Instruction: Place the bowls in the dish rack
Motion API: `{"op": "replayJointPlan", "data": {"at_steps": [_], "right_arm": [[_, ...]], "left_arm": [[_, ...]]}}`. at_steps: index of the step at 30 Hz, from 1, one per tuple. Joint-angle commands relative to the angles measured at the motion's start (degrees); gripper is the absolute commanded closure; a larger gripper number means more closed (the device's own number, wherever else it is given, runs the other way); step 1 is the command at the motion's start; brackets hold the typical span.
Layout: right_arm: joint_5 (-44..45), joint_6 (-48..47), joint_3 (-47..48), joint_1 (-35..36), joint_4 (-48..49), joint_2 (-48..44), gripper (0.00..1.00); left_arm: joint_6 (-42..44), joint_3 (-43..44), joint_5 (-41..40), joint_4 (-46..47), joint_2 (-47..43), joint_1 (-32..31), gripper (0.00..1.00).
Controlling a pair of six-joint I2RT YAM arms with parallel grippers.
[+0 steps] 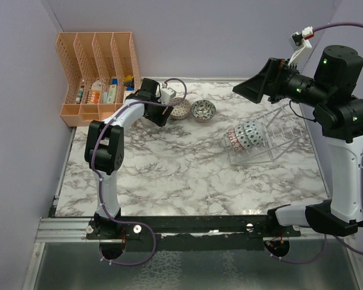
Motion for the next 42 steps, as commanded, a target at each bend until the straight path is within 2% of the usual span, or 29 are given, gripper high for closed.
{"op": "replayJointPlan", "data": {"at_steps": [1,4,8,11,16,20,25,29,36,42], "right_arm": [[0.0,0.3,0.4,-0.2,1.9,0.4,0.01],[0.0,0.4,0.6,-0.2,2.0,0.6,0.01],[0.4,0.3,0.8,-0.2,1.6,0.6,0.01],[0.7,0.1,0.7,-0.2,1.4,0.2,0.01],[0.9,0.3,0.7,-0.2,1.4,-0.6,0.01],[1.3,0.7,0.5,-0.2,1.5,-1.4,0.01],[1.4,0.8,1.0,-0.2,1.3,-2.0,0.00],[2.7,1.9,1.5,-0.2,1.9,-2.7,0.00],[6.2,6.6,1.6,-0.2,7.3,-5.3,0.01],[9.9,10.1,2.5,-0.2,12.9,-7.8,0.02]], "left_arm": [[-0.3,2.5,-4.1,1.2,2.1,0.1,0.36],[-0.8,2.8,-5.1,1.8,3.3,0.2,0.44],[-2.1,2.5,-5.8,2.3,3.8,0.1,0.70],[-3.4,0.3,-6.2,4.1,2.2,0.2,0.79],[-5.4,-3.6,-7.1,4.4,-1.4,0.0,1.00],[-8.4,-7.7,-5.1,4.1,-6.5,-1.8,1.00],[-14.9,-10.4,-4.6,2.4,-13.8,-8.6,1.00],[-27.5,-11.8,2.0,6.4,-19.6,-13.5,1.00],[-51.3,-18.1,11.4,27.0,-29.5,-18.4,1.00],[-73.0,-23.5,10.6,50.0,-32.7,-21.1,1.00]]}}
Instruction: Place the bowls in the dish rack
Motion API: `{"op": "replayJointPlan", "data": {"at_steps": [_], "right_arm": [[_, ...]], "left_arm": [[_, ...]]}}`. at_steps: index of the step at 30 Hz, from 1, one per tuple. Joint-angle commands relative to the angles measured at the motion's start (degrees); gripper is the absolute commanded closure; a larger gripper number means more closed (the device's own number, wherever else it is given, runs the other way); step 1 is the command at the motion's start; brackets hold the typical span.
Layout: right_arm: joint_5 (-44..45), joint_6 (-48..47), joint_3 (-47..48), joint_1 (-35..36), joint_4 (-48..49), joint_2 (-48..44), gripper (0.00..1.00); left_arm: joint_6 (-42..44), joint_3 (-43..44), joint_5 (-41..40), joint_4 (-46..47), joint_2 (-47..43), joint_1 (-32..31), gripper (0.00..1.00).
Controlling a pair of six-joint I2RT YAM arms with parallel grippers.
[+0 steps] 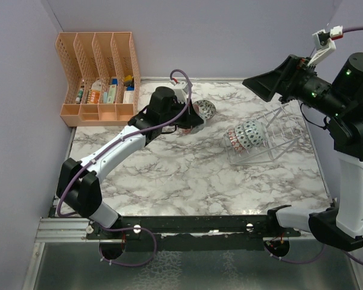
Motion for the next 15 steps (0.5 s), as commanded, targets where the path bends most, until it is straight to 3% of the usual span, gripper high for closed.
{"op": "replayJointPlan", "data": {"at_steps": [1,7,15], "right_arm": [[4.6,4.2,2.8,-0.2,7.7,-2.4,0.02],[2.0,6.0,4.2,-0.2,8.5,-1.9,0.02],[-0.8,5.2,3.0,-0.2,7.4,-2.3,0.00]], "left_arm": [[-21.4,-2.8,0.3,24.0,-2.0,-2.4,1.00],[-36.3,-3.0,-7.4,42.3,1.0,-6.5,1.00],[-50.1,2.1,-15.2,58.8,13.2,-13.6,1.00]]}}
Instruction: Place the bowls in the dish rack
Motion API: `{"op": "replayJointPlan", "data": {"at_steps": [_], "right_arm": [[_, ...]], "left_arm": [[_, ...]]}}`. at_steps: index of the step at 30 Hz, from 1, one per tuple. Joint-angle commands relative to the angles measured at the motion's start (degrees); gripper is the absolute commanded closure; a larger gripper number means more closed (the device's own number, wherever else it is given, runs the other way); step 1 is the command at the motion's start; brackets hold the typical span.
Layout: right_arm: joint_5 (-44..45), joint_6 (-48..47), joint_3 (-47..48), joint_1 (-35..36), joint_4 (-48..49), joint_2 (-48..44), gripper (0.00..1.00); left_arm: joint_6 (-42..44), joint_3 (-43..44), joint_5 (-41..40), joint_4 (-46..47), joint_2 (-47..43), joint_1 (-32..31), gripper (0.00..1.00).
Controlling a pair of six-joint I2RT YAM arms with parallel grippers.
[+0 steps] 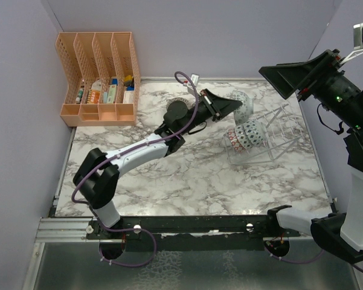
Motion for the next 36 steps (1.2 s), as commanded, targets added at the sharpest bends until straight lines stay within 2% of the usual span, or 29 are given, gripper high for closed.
{"op": "replayJointPlan", "data": {"at_steps": [1,6,10,20,36], "right_arm": [[-2.5,0.1,-0.2,-0.2,-0.1,0.4,0.01],[-3.0,-0.9,2.9,-0.2,-2.8,1.8,0.01],[-3.2,-2.2,5.6,-0.2,-5.5,3.0,0.01],[-4.0,-3.8,5.3,-0.2,-8.4,3.2,0.01],[-1.7,-6.4,4.7,-0.2,-12.5,2.8,0.01]], "left_arm": [[-12.9,3.6,-7.7,17.8,7.1,-3.8,1.00],[-16.8,6.5,-12.2,22.6,13.6,-6.4,1.00],[-18.2,10.3,-13.4,22.6,17.3,-7.3,1.00],[-23.4,17.9,-13.6,22.6,26.7,-8.4,1.00],[-26.0,17.8,-15.2,22.7,31.3,-8.9,1.00]]}}
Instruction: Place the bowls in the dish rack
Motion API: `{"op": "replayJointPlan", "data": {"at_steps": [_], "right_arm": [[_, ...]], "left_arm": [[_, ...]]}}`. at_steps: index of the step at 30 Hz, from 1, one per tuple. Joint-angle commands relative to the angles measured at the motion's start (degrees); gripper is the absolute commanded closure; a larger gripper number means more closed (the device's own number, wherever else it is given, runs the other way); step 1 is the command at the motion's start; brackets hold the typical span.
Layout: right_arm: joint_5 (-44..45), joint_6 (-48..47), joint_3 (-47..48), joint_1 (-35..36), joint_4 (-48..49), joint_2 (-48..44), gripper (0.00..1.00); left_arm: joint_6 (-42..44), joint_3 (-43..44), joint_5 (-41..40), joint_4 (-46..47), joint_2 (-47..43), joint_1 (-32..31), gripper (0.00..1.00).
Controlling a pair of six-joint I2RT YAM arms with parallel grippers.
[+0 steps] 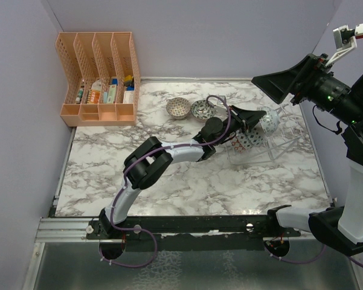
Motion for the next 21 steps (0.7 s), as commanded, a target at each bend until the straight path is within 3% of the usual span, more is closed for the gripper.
{"op": "replayJointPlan", "data": {"at_steps": [1,21], "right_arm": [[0.9,-1.2,-0.1,-0.2,-1.5,-0.6,0.01],[1.3,-1.5,-2.0,-0.2,-1.4,-0.6,0.01]], "left_arm": [[-1.8,1.4,-2.7,5.7,0.0,-0.5,1.00],[-4.8,0.4,-2.6,6.6,3.5,-0.3,1.00]]}}
